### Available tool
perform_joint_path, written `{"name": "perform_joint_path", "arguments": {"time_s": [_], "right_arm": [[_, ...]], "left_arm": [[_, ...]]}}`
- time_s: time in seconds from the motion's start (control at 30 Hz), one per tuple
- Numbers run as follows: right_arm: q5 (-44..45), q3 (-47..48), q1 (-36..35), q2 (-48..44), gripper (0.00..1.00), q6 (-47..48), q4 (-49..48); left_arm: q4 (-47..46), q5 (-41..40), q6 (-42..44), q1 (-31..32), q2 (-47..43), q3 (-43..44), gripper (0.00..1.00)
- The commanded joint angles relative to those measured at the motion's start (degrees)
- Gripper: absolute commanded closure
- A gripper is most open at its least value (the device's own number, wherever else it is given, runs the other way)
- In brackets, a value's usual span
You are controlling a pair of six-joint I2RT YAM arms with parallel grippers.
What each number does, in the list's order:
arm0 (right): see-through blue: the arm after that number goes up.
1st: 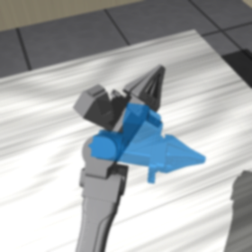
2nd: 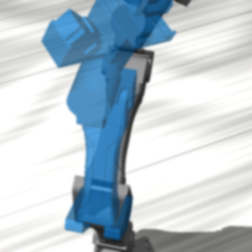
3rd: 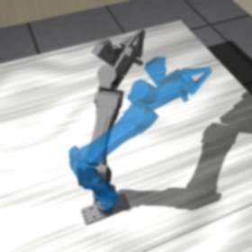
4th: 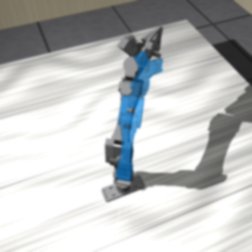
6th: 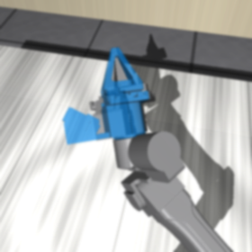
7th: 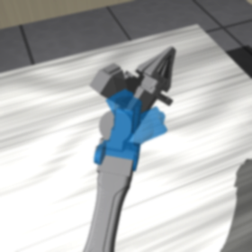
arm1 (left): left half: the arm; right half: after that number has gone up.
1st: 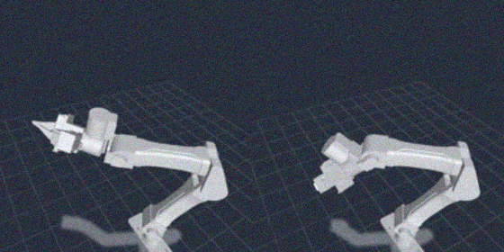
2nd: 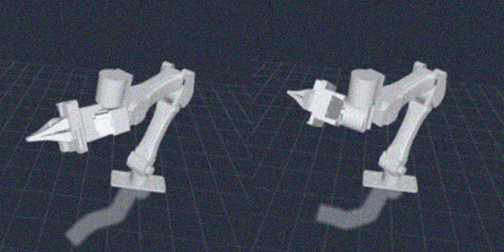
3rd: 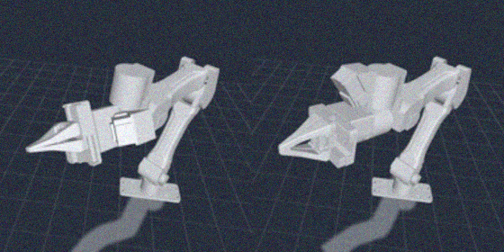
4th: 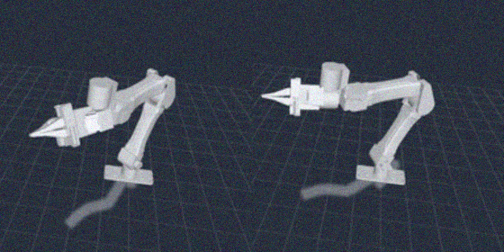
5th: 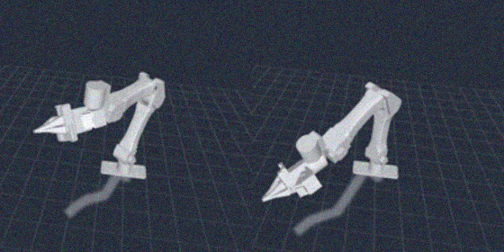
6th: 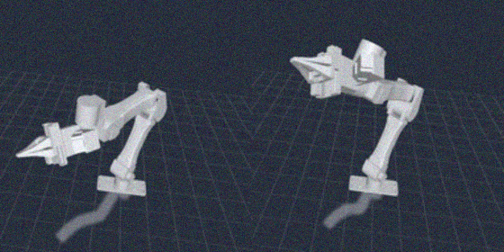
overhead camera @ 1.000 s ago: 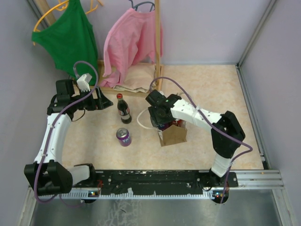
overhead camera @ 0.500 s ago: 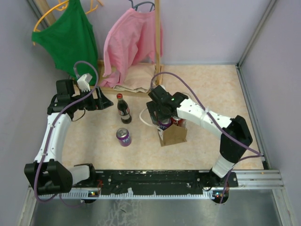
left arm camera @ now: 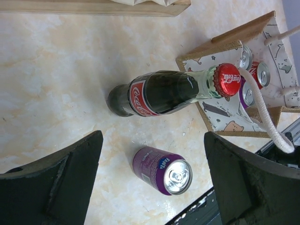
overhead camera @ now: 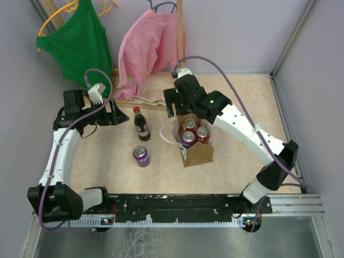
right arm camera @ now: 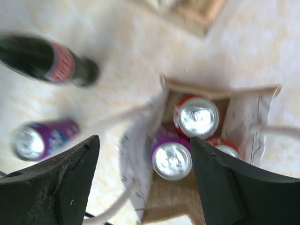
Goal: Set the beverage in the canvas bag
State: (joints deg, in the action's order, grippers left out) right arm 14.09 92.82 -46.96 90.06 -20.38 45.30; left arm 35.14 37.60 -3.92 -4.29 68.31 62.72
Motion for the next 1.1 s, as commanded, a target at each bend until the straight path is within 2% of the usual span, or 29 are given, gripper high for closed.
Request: {"name": "perform_joint_path", "arguments": {"time_s": [0.0,0.1,0.27,0.4,0.53,0.67,0.87,1.07], "right_arm": [[1.33,11.93,-0.68,2.59,0.25,1.92,4.83],[2.34,11.82,-1.58,3.72,0.28,0.78,10.93],[0.59,-0.09,-2.2,-3.52,0.31,-3.63,9.25],[0.67,-3.99,-2.19,-5.33,0.29,-5.2,10.45],[2.39,-3.74,-2.19,-6.04,0.25,-5.39,10.86],[4.98,-2.22,-2.17,-6.31,0.2,-5.32,11.43],[6.39,-2.94,-0.79,-9.52,0.17,-7.21,10.73],[7.48,-5.49,0.02,-12.73,0.17,-8.84,11.26]], "left_arm": [[3.78,1.91,6.13,-0.36,-0.81,4.24,0.06],[8.0,2.53,12.04,-0.41,-1.98,5.37,0.06],[19.36,9.11,23.82,-0.23,-3.85,7.15,0.07],[30.65,11.75,35.41,1.06,-4.6,8.84,0.08],[36.45,11.48,45.46,3.54,-5.95,8.77,0.08],[33.7,7.33,45.77,10.03,-8.34,6.22,0.08],[22.15,-3.77,41.07,21.74,-10.86,-2.94,0.08],[12.01,-11.78,42.21,25.92,-12.22,-10.37,0.07]]}}
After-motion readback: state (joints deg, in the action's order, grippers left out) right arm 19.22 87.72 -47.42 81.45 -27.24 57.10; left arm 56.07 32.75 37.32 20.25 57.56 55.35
